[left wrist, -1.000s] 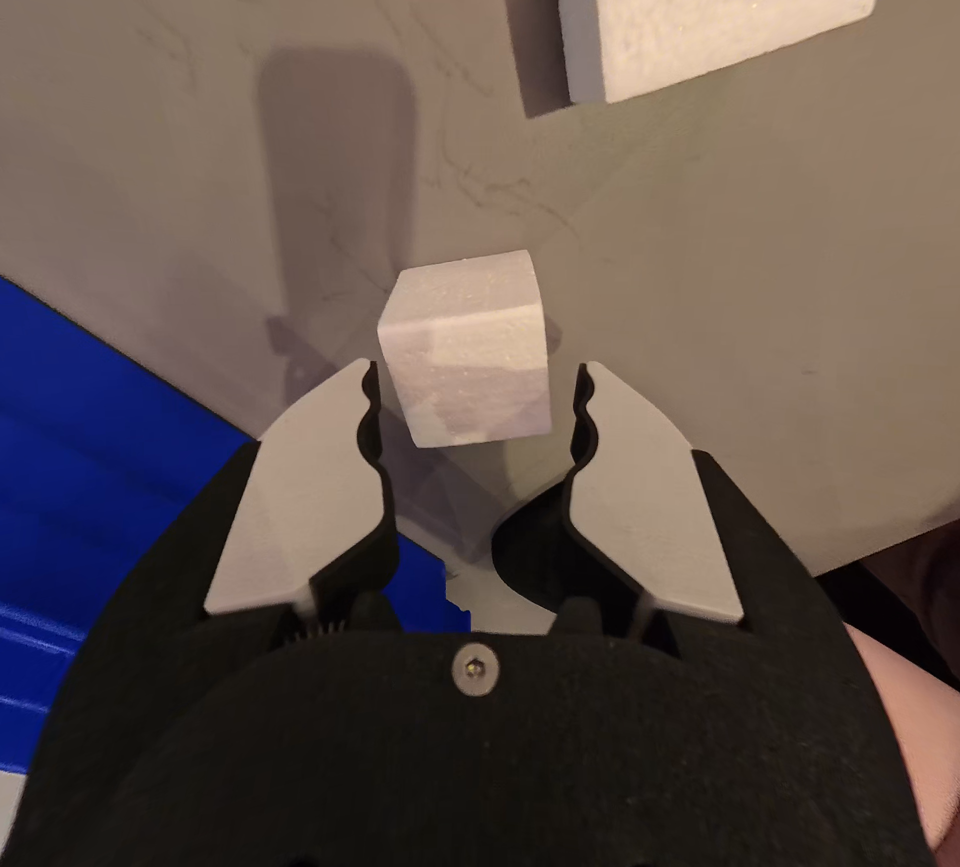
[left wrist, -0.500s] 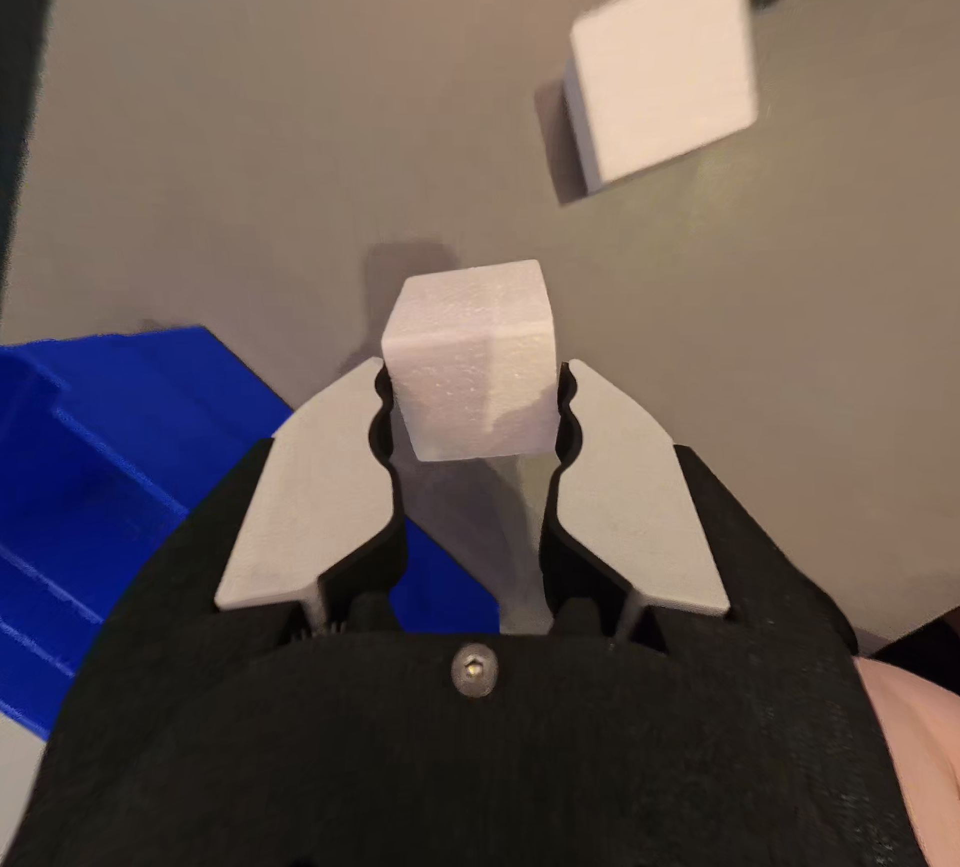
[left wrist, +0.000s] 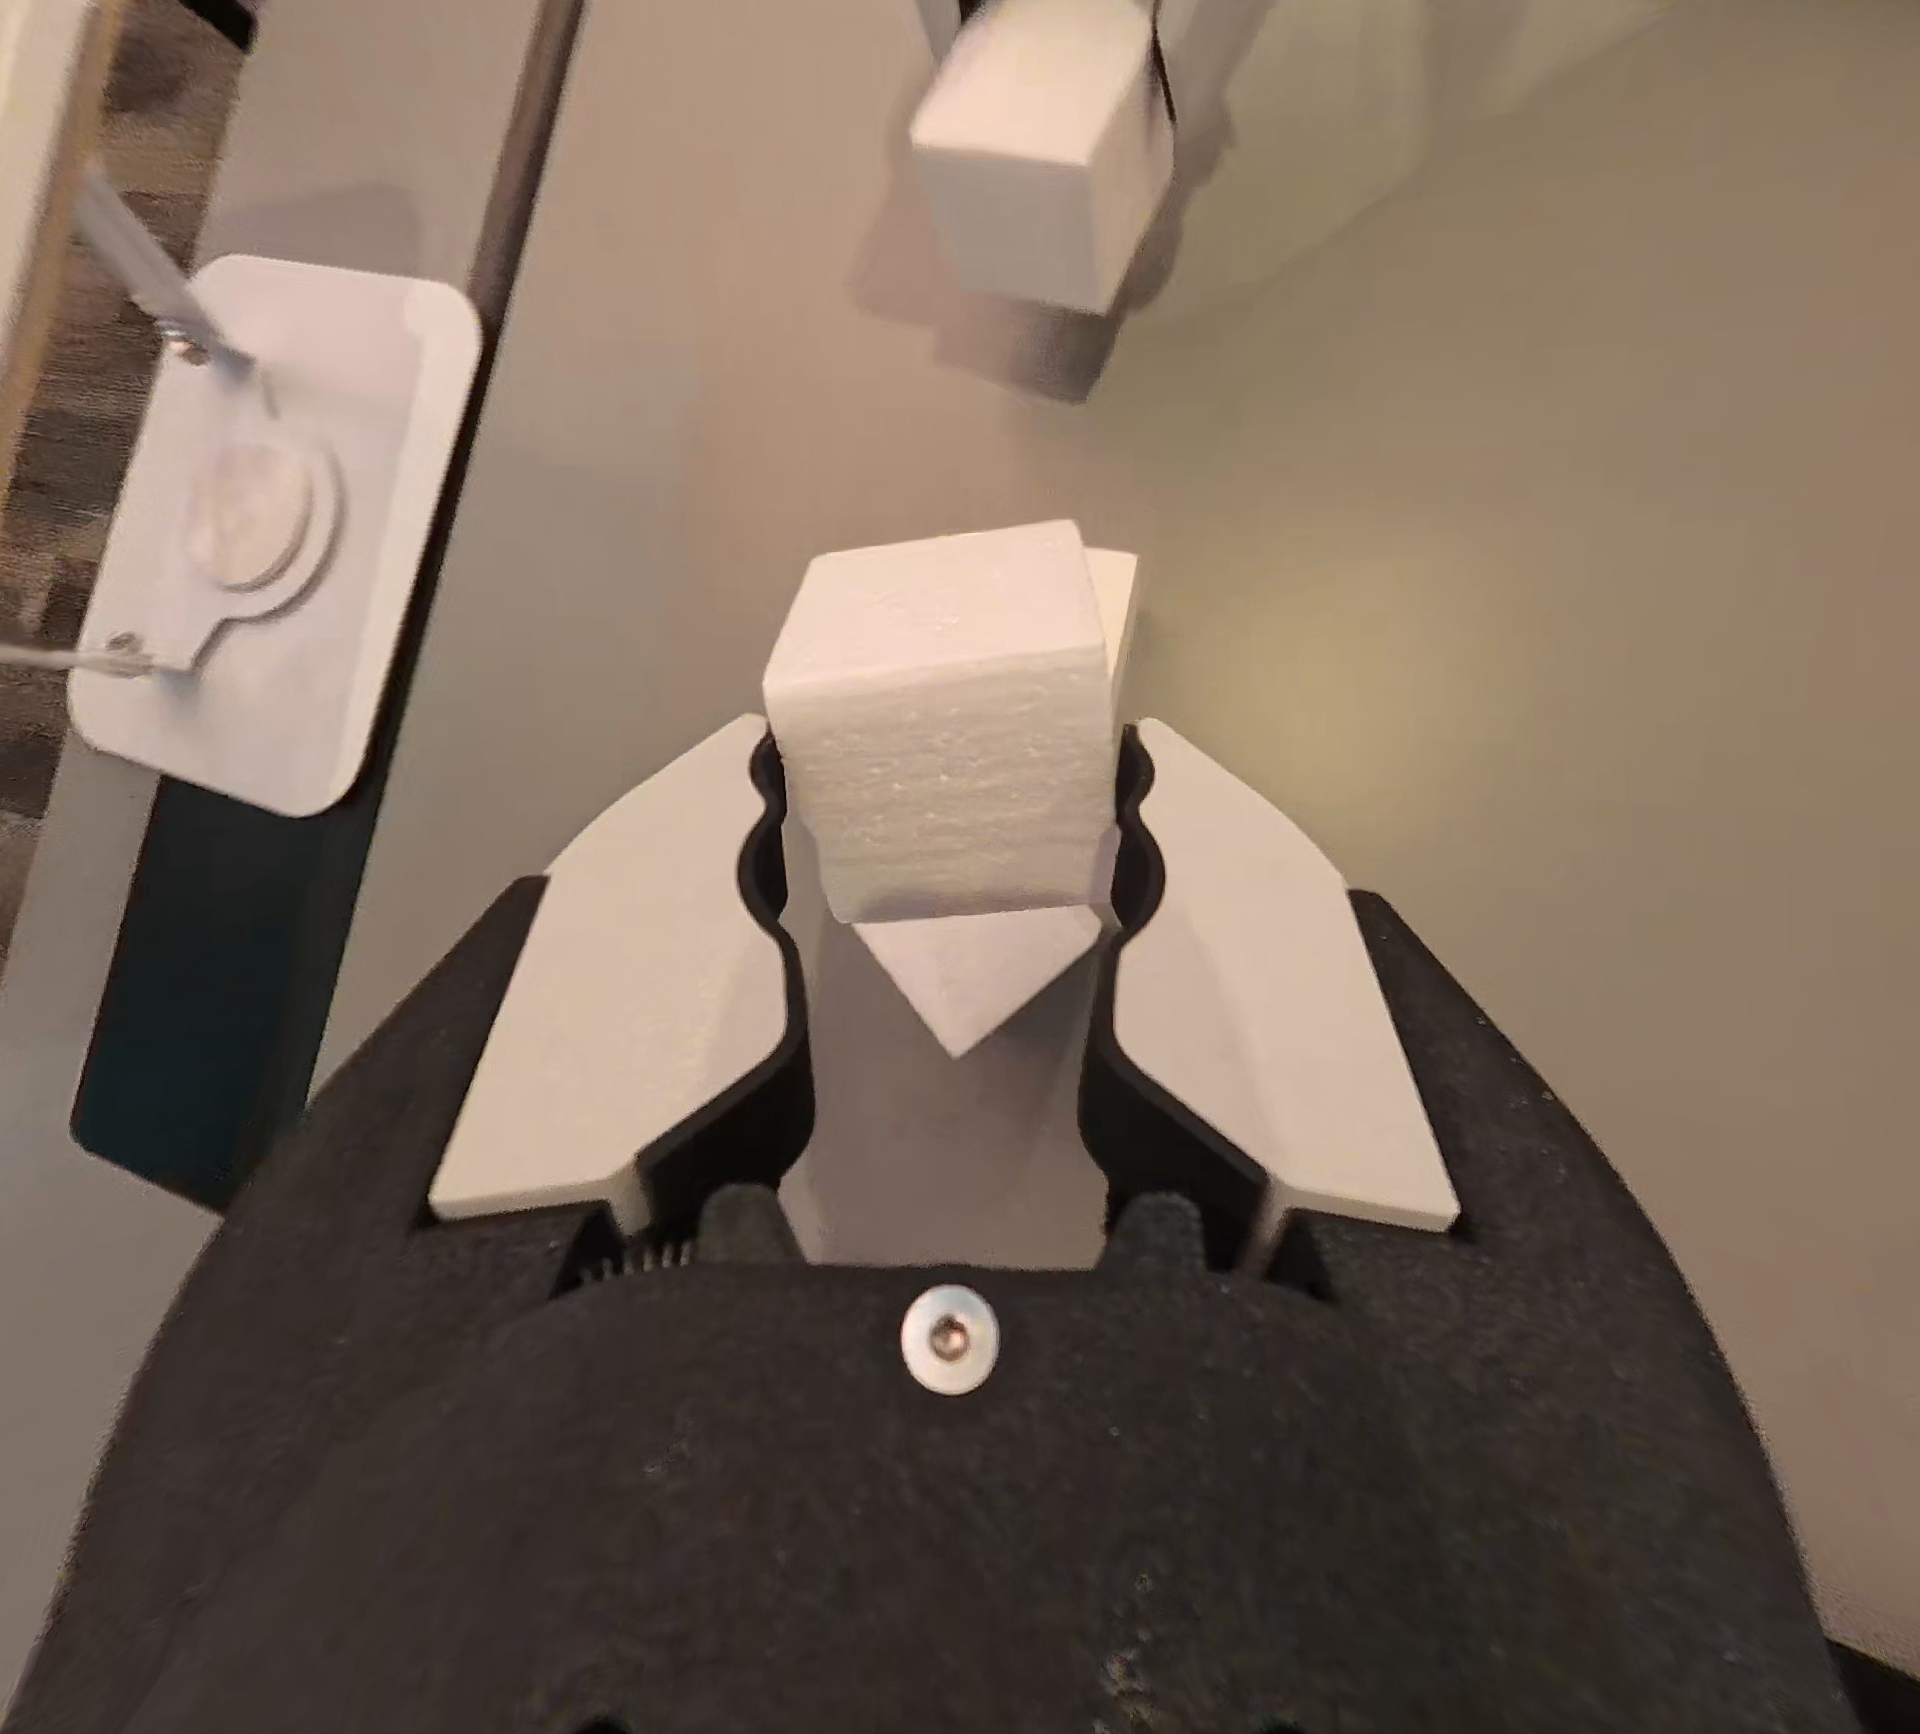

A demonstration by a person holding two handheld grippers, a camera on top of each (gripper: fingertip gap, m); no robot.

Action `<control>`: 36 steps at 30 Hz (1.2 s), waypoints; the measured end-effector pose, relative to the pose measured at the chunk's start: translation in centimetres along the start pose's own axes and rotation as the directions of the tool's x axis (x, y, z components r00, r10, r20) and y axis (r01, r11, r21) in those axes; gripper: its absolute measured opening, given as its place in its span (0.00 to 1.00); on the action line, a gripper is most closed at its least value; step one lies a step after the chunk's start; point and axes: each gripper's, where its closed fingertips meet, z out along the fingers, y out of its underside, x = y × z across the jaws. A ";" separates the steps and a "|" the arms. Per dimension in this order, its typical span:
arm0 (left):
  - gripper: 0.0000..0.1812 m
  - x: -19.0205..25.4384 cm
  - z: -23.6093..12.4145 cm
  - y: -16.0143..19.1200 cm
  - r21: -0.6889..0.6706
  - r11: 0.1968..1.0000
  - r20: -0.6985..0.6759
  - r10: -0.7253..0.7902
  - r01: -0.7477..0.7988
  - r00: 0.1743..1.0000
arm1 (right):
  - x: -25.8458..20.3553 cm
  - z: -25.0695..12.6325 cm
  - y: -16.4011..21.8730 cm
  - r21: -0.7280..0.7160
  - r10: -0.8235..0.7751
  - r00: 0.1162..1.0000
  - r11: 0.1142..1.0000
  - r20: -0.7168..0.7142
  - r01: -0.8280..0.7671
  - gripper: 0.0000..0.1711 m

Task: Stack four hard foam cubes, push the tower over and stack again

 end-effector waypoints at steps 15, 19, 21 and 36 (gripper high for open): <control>0.34 1.1 4.5 0.0 -0.461 0.830 -0.233 0.226 -0.312 0.946 | -0.8 -6.4 -0.5 0.144 -0.024 0.998 0.989 -0.057 0.032 0.34; 0.34 0.9 5.3 -0.1 -0.489 0.802 -0.249 0.248 -0.343 0.936 | -0.8 -6.5 -0.4 0.152 -0.018 0.999 0.988 -0.046 0.025 0.34; 0.34 0.9 5.5 0.0 -0.502 0.793 -0.257 0.244 -0.345 0.935 | -0.9 -6.4 -0.3 0.152 -0.017 0.999 0.988 -0.040 0.023 0.34; 0.34 1.3 6.1 0.3 -0.501 0.786 -0.309 0.228 -0.362 0.923 | -1.0 -6.0 0.2 0.137 -0.012 1.000 0.991 -0.005 0.013 0.34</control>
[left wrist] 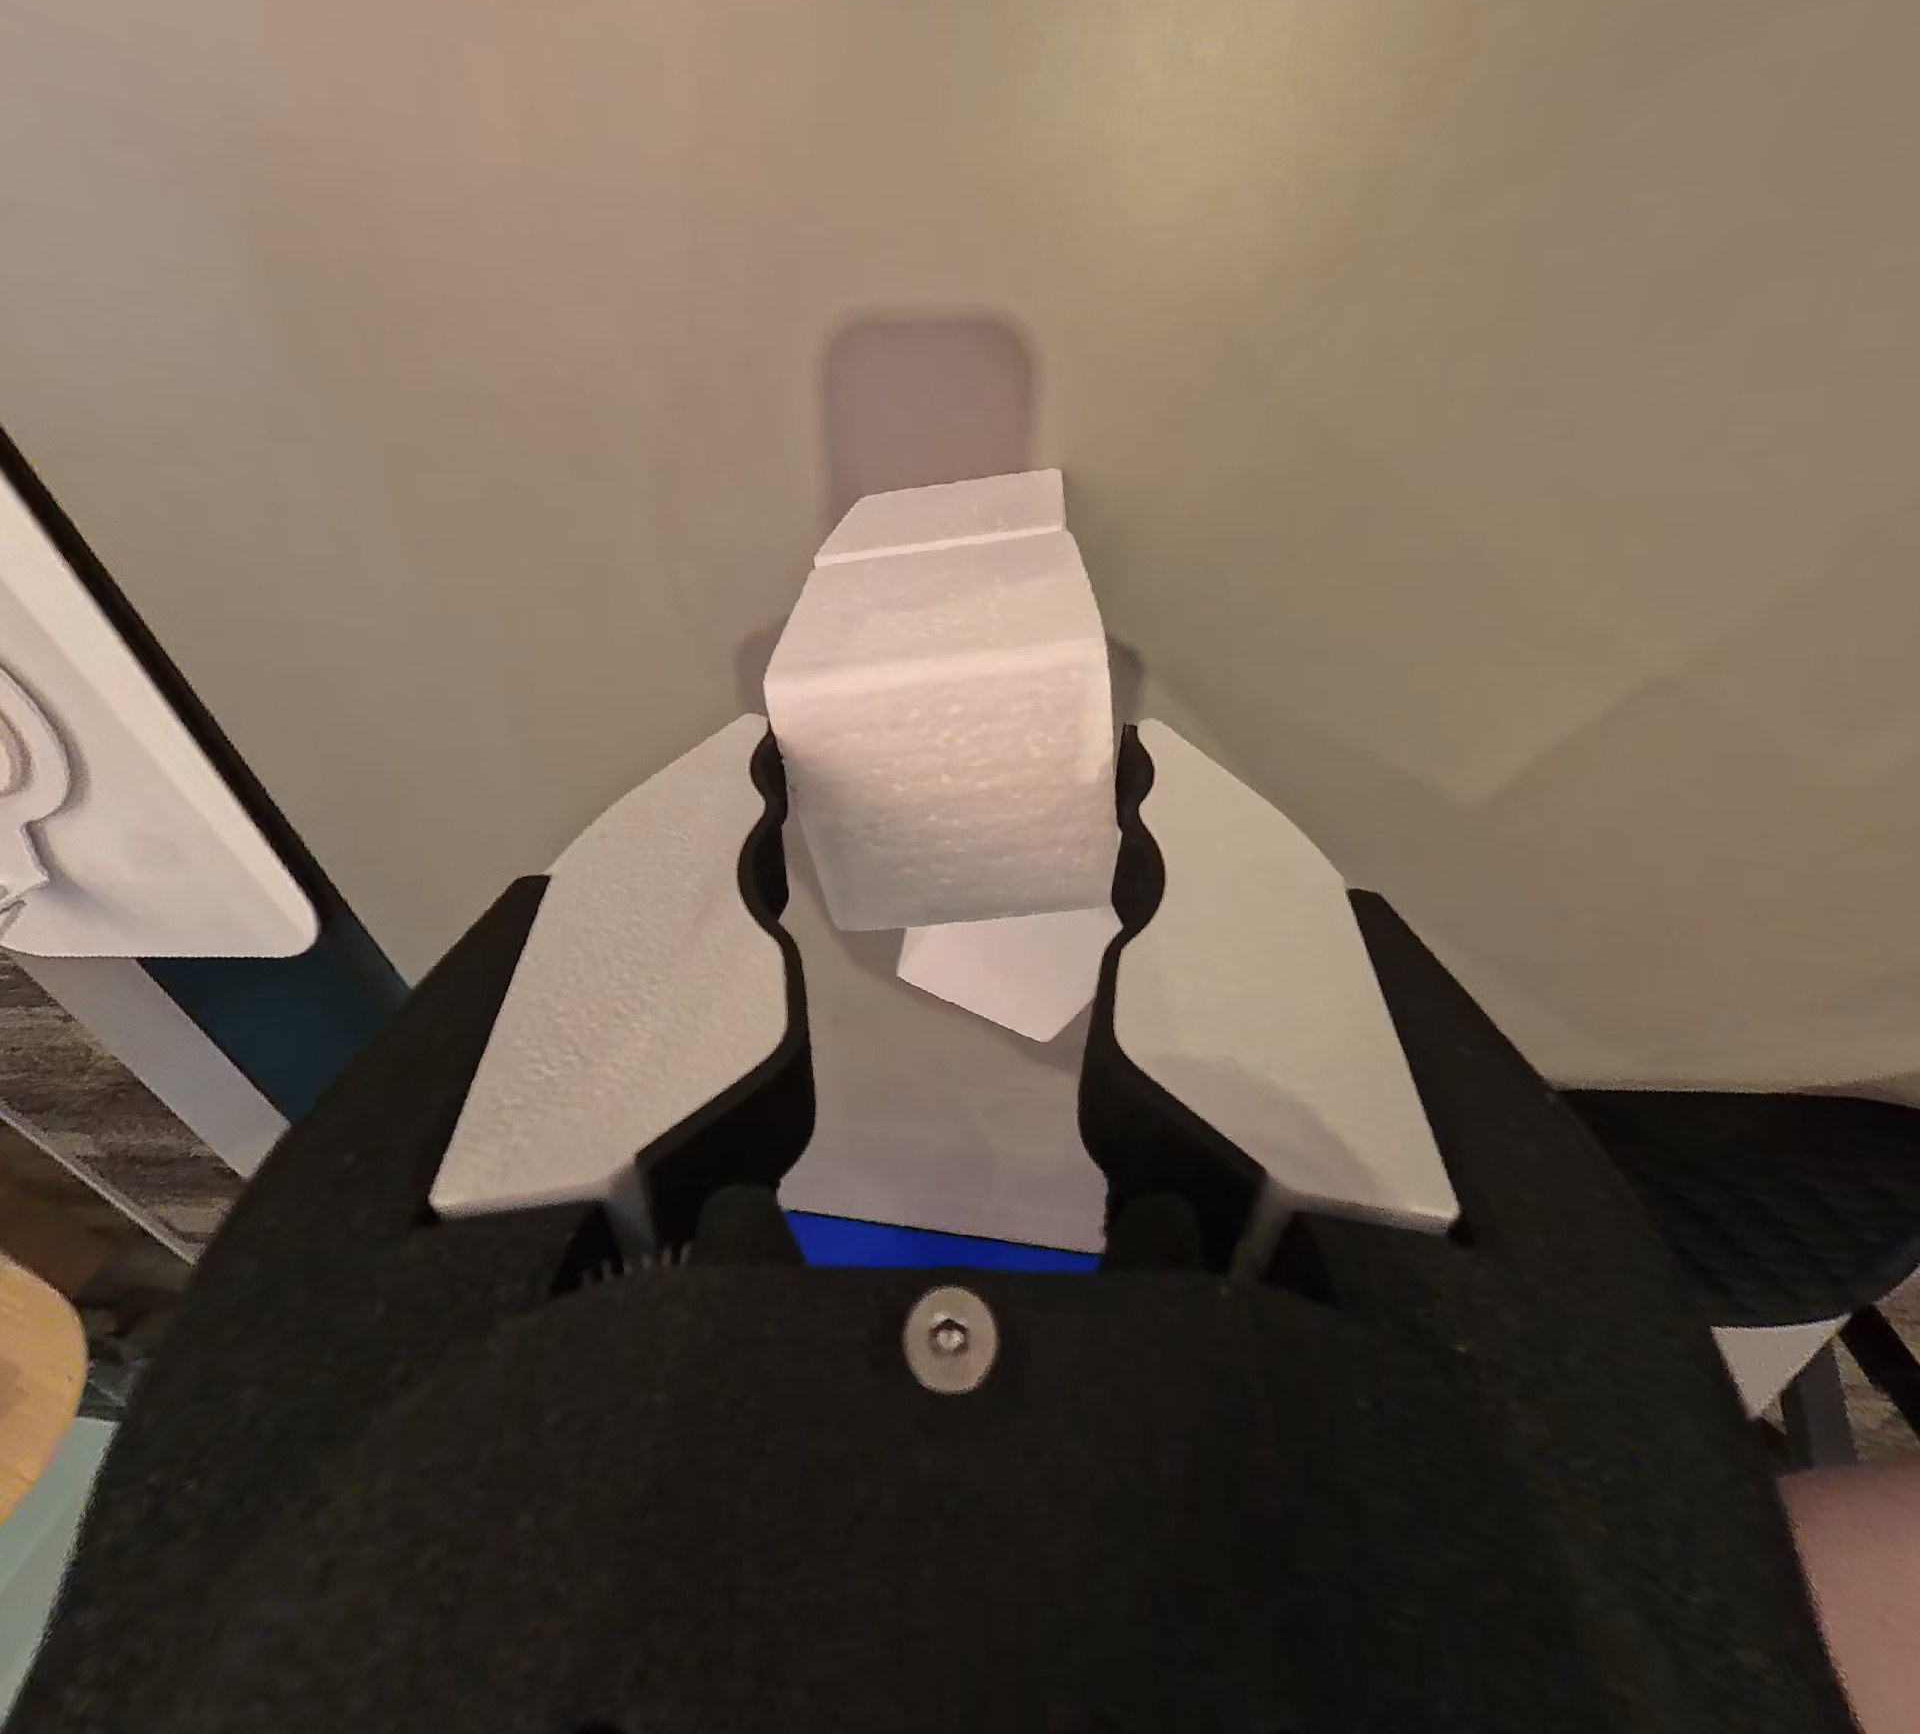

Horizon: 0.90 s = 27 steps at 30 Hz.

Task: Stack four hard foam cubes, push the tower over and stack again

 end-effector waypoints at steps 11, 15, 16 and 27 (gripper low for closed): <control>0.43 -0.6 -1.6 0.1 0.123 0.990 0.022 -0.070 0.067 0.997 | -0.1 0.5 0.0 -0.016 -0.005 1.000 1.000 0.020 0.005 0.34; 0.42 -0.7 -5.4 1.8 0.351 0.928 0.119 -0.179 0.127 0.977 | -0.9 0.1 -1.7 0.029 -0.043 0.999 0.999 0.029 0.042 0.34; 0.40 -0.7 -6.4 2.8 0.408 0.902 0.143 -0.213 0.138 0.967 | -1.4 -0.1 -2.0 0.030 -0.046 0.998 0.999 0.043 0.045 0.34; 0.30 -1.7 -17.2 12.2 0.977 0.203 0.060 -0.554 0.065 0.830 | -3.1 2.7 -11.8 0.138 -0.055 0.996 0.988 -0.075 0.065 0.34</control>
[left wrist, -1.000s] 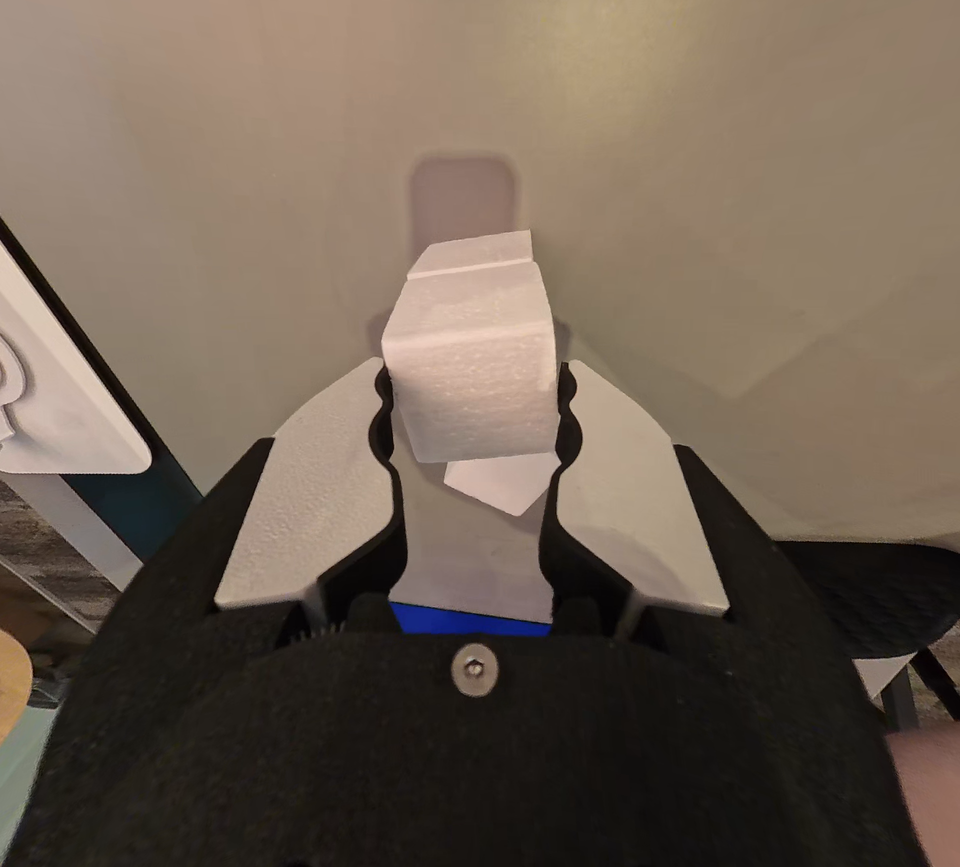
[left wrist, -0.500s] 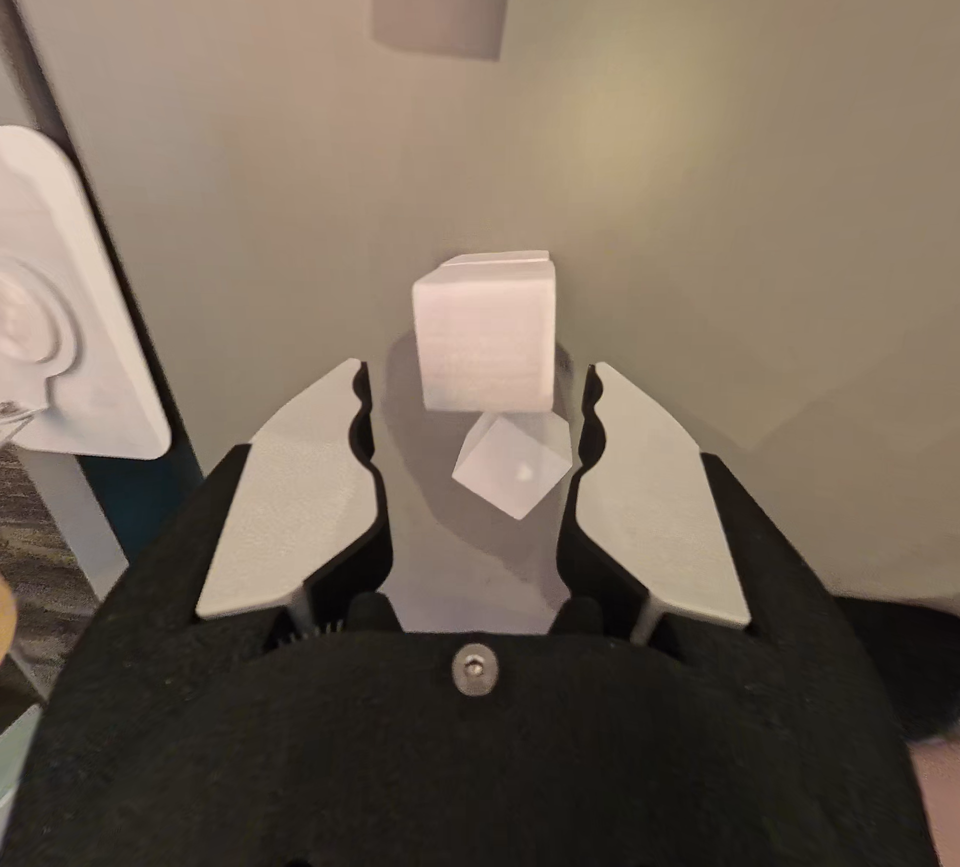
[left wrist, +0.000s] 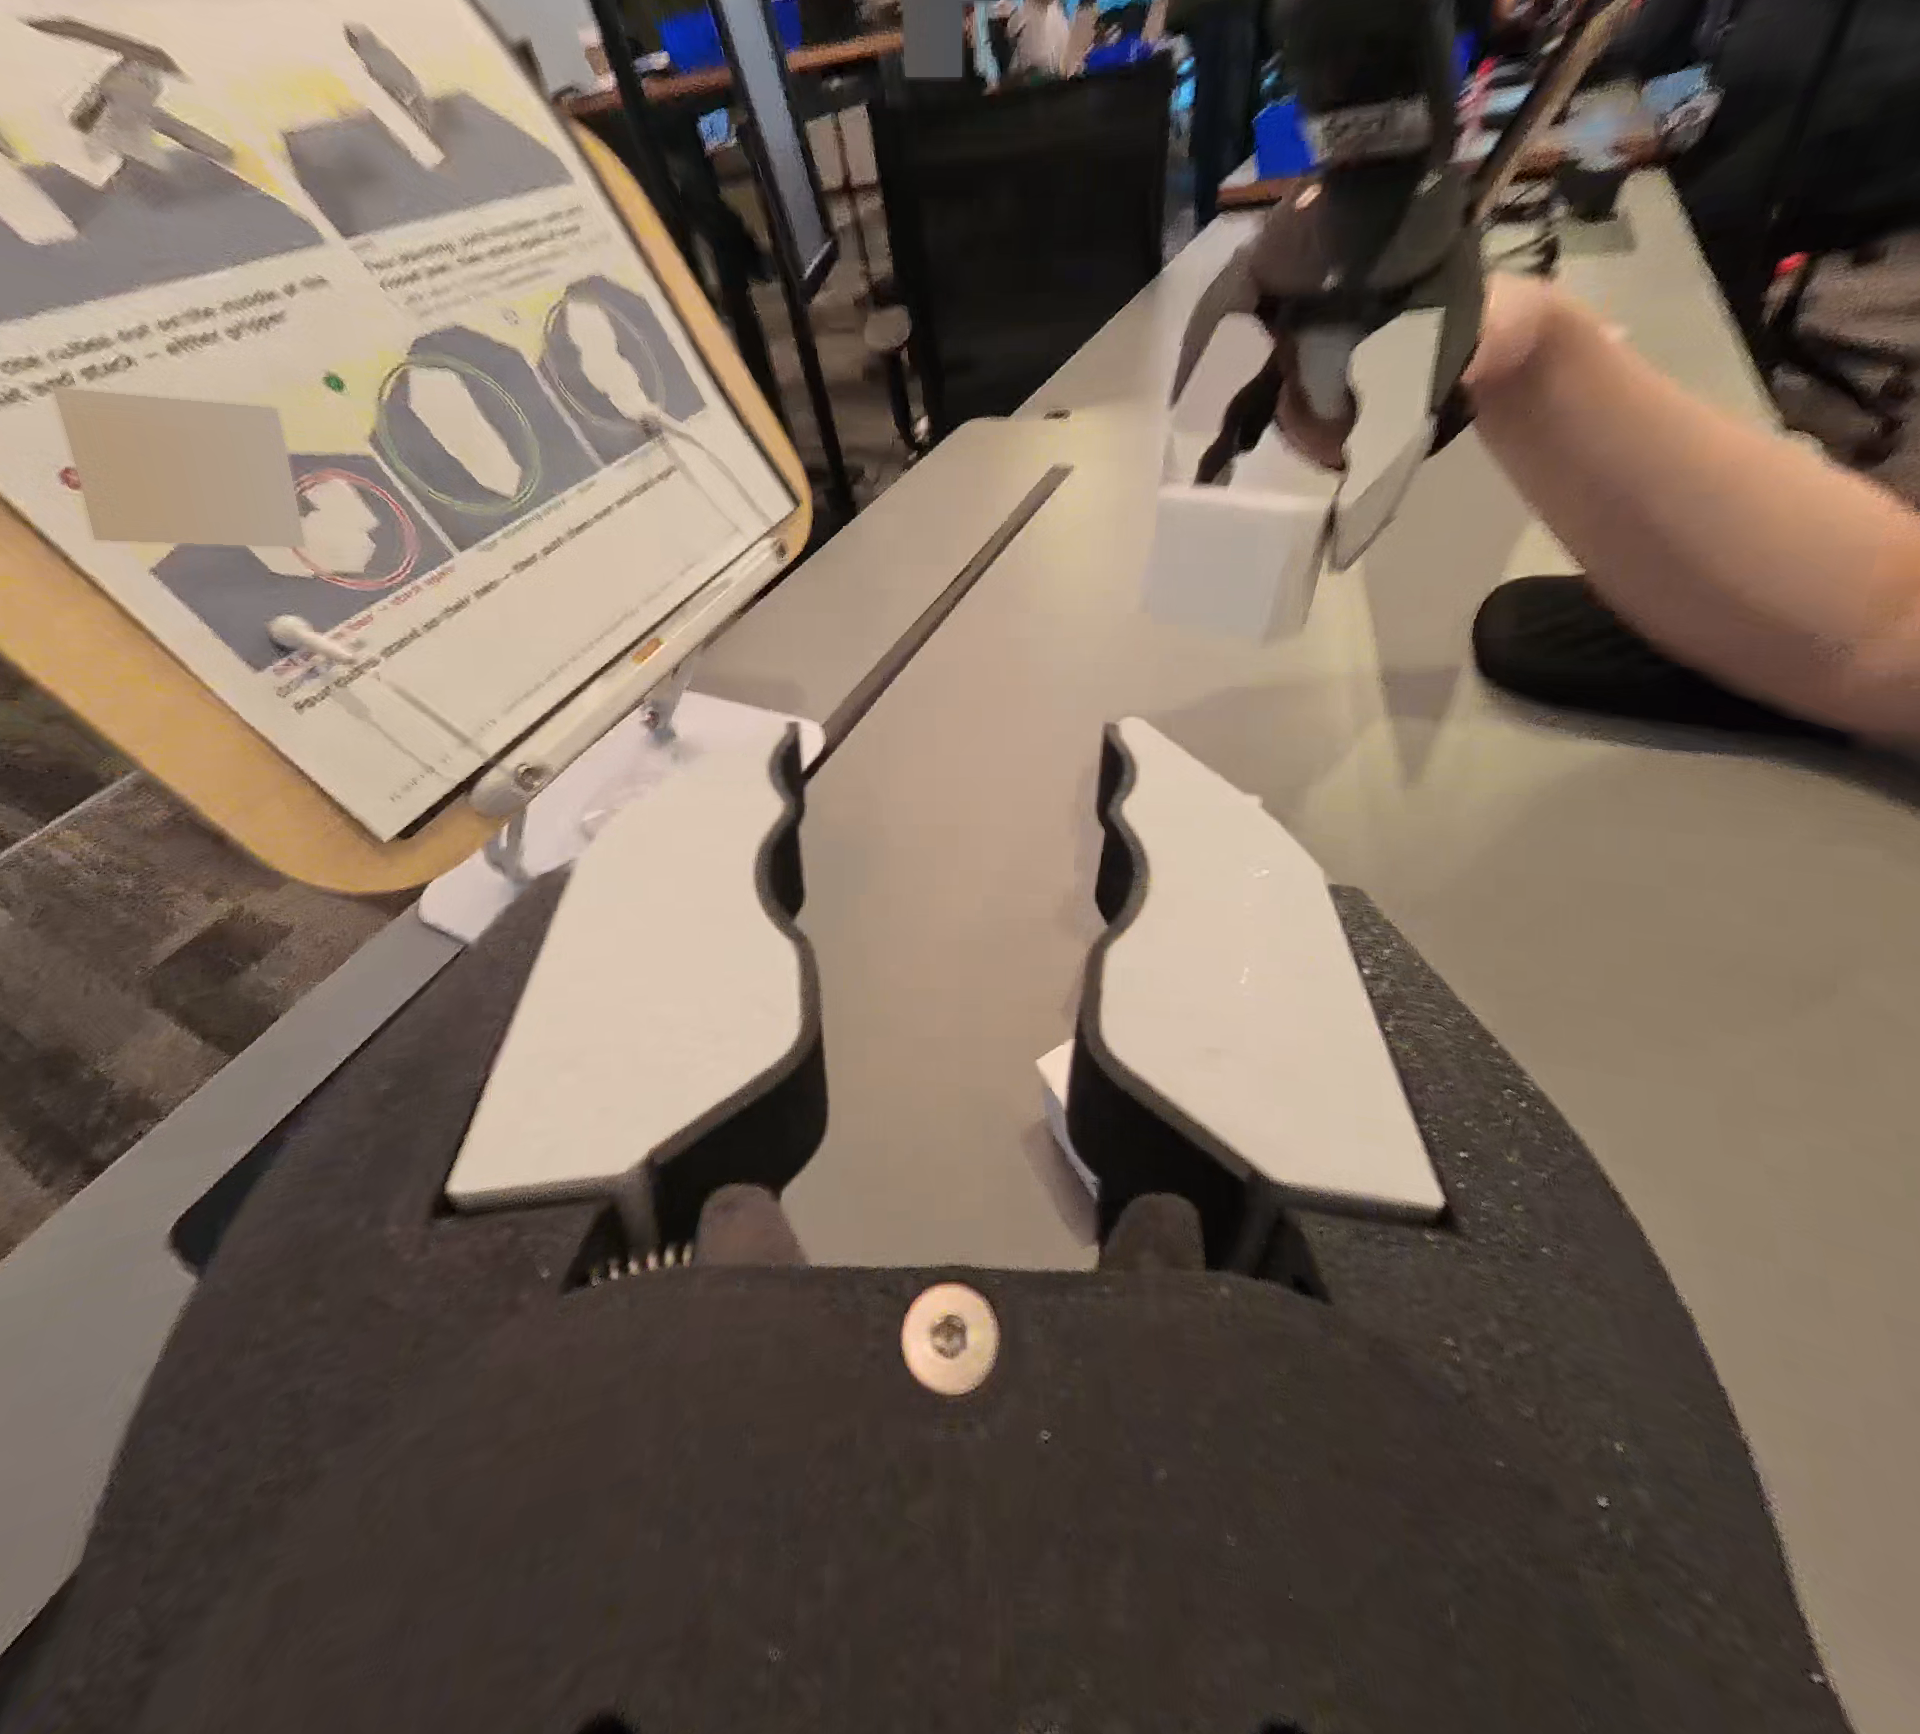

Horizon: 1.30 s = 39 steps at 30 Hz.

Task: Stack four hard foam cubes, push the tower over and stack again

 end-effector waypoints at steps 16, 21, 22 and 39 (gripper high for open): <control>0.33 1.6 -0.1 1.6 -0.144 0.985 -0.069 0.087 -0.097 0.994 | -0.9 7.4 0.3 -0.385 -0.102 0.990 0.913 0.100 0.133 0.34; 0.34 1.8 0.3 1.9 -0.156 0.984 -0.086 0.076 -0.088 0.993 | -0.7 7.6 0.4 -0.409 -0.100 0.988 0.902 0.115 0.139 0.34; 0.34 1.8 0.4 2.1 -0.168 0.981 -0.083 0.081 -0.094 0.993 | -0.7 7.7 0.5 -0.412 -0.100 0.988 0.900 0.116 0.139 0.34; 0.40 2.7 1.8 3.4 -0.248 0.962 -0.103 0.093 -0.116 0.990 | -0.5 8.1 1.2 -0.378 -0.109 0.985 0.913 0.133 0.152 0.36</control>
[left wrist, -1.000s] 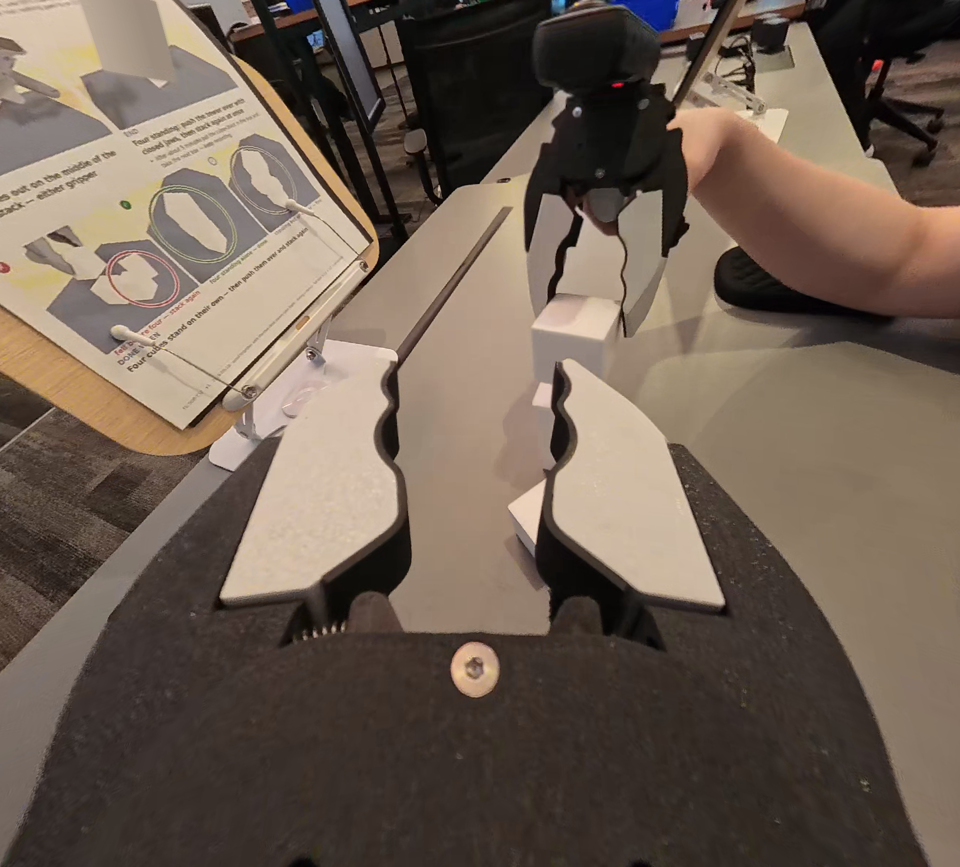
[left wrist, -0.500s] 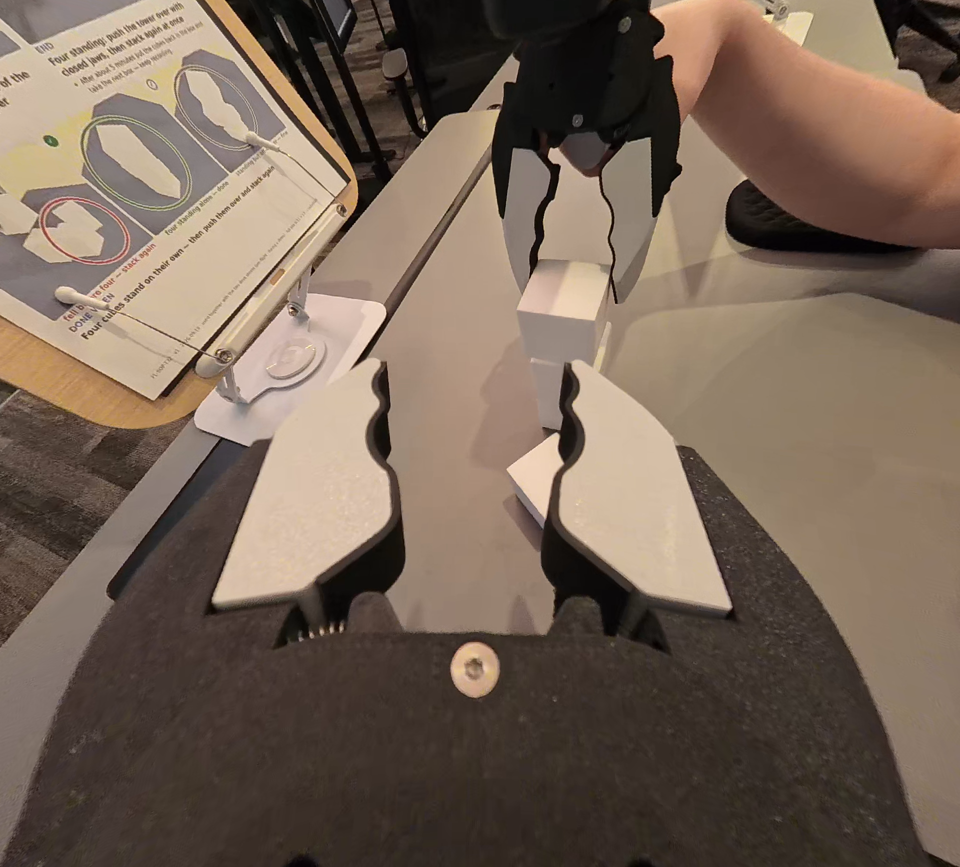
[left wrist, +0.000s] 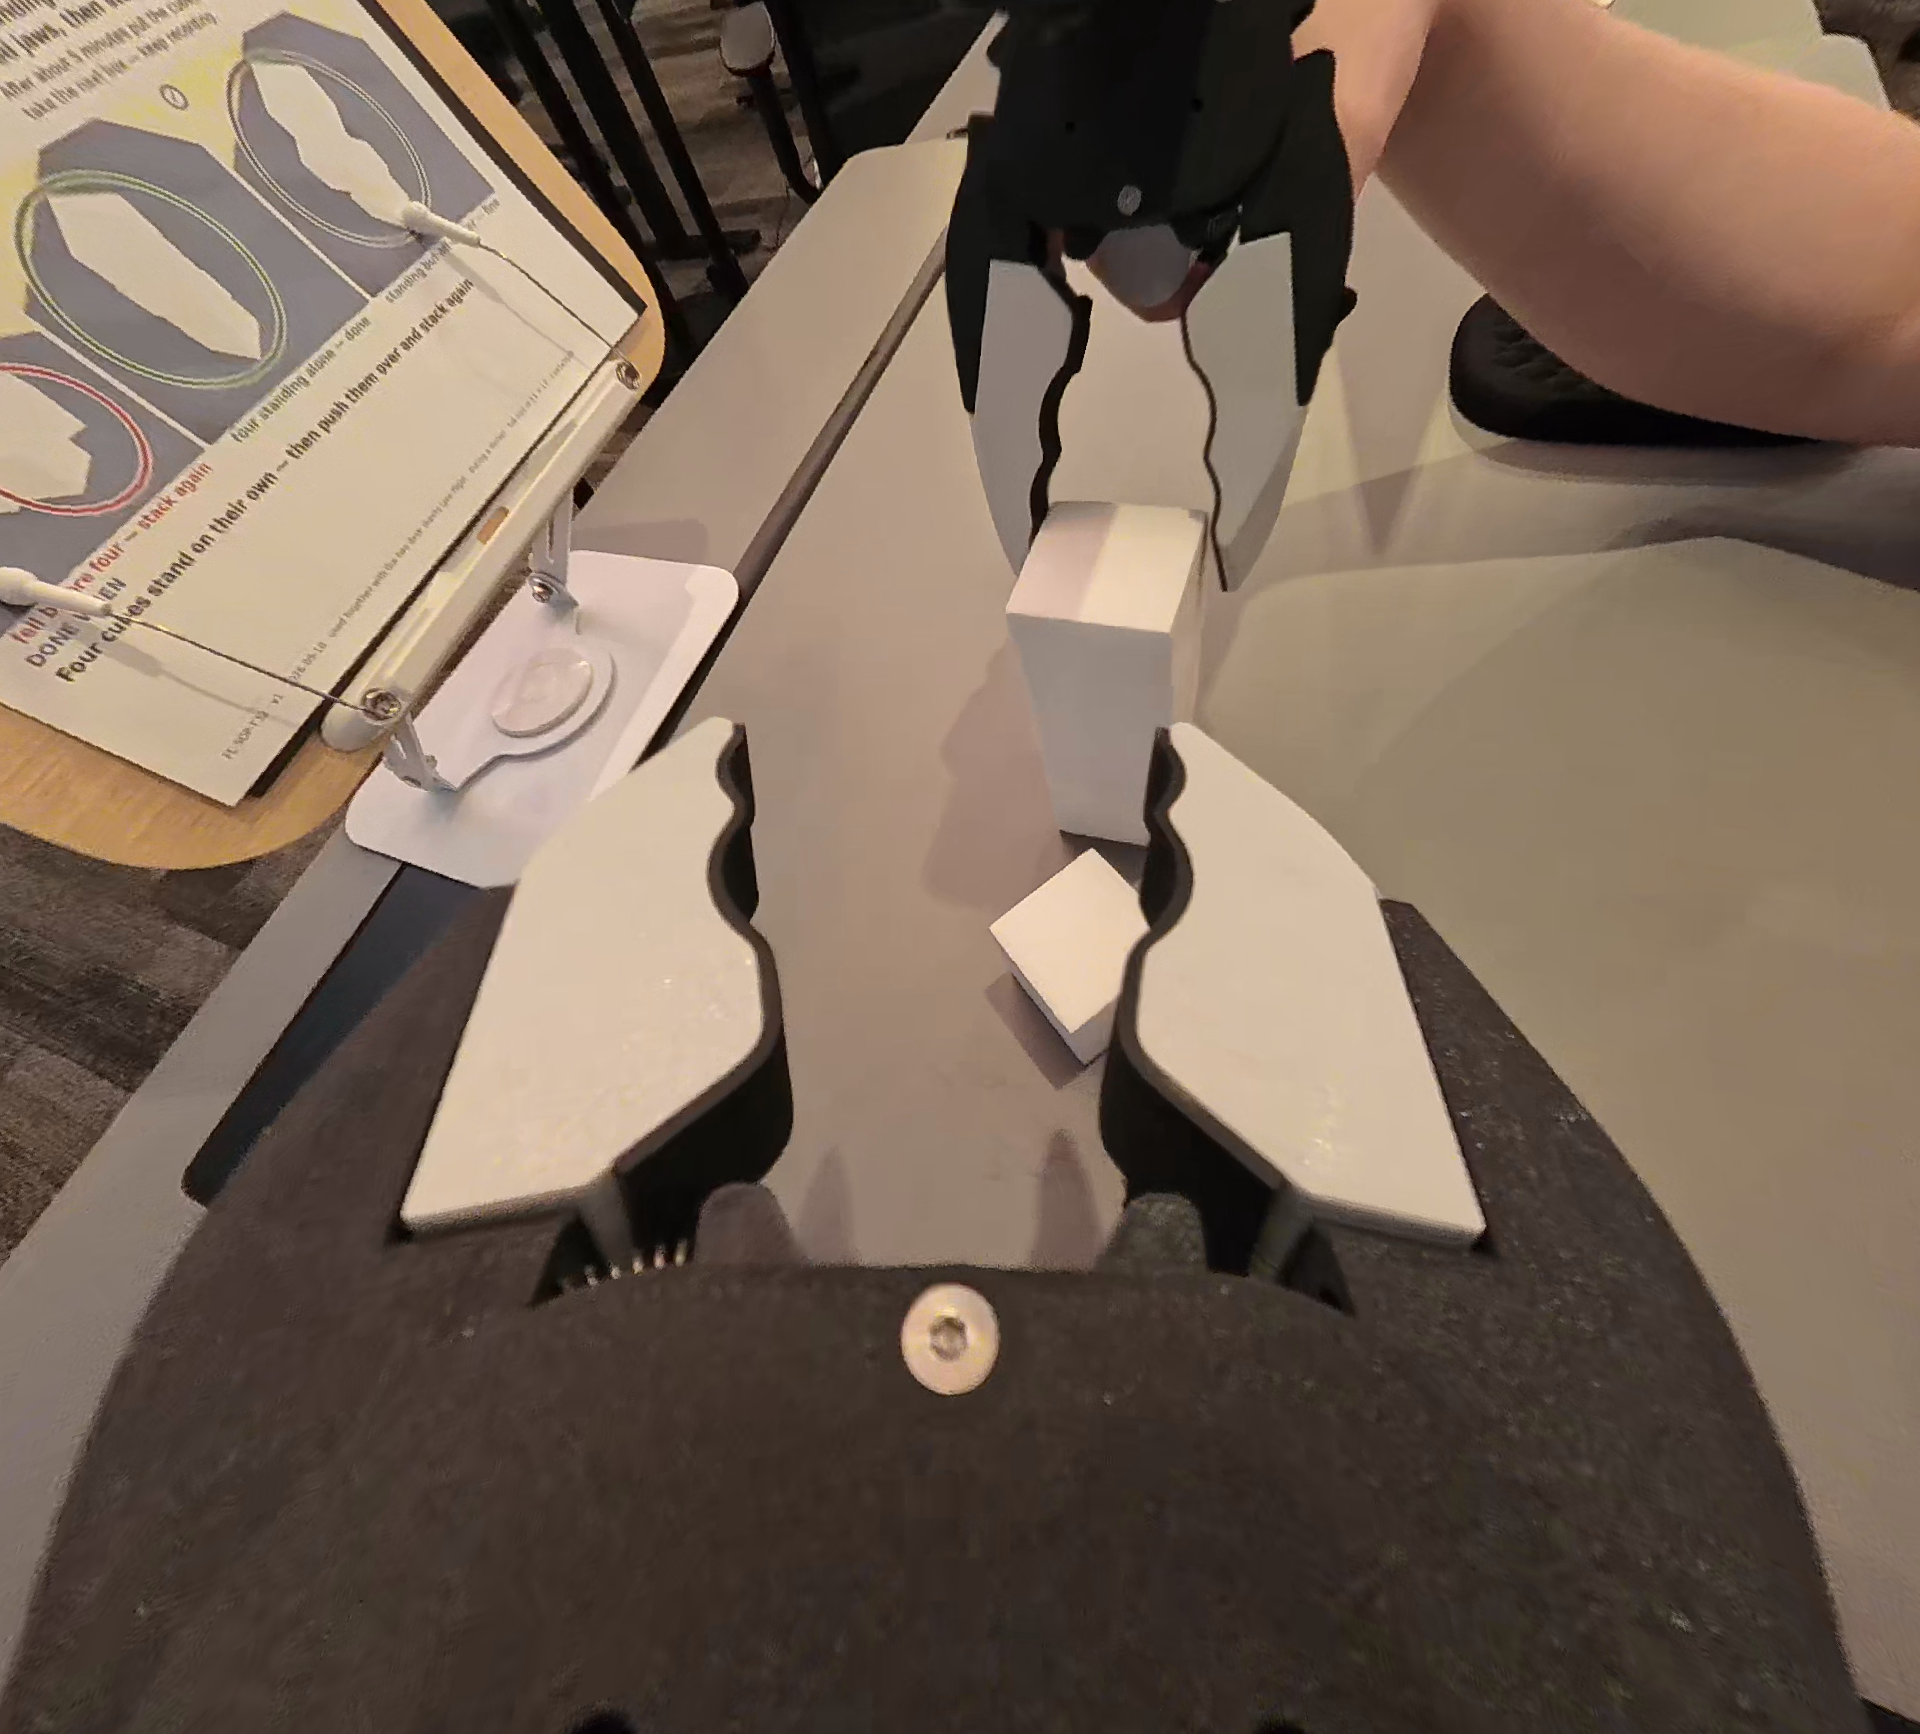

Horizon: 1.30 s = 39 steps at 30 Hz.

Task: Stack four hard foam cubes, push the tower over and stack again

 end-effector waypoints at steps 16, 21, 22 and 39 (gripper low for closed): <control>0.46 2.3 6.3 10.6 -0.567 0.755 0.074 -0.352 0.330 0.933 | -1.8 -8.3 5.1 0.140 0.008 0.973 0.990 -0.230 0.025 0.40; 0.45 4.0 7.1 12.5 -0.638 0.694 0.093 -0.361 0.334 0.928 | -2.0 -12.0 6.3 0.238 0.067 0.958 0.971 -0.279 0.002 0.40; 0.45 4.0 7.0 12.8 -0.651 0.682 0.111 -0.349 0.333 0.931 | -2.0 -12.4 6.4 0.250 0.074 0.956 0.968 -0.282 -0.001 0.40; 0.42 5.0 9.1 15.4 -0.724 0.584 0.197 -0.333 0.366 0.922 | -2.9 -12.6 7.2 0.218 0.035 0.958 0.976 -0.285 0.029 0.40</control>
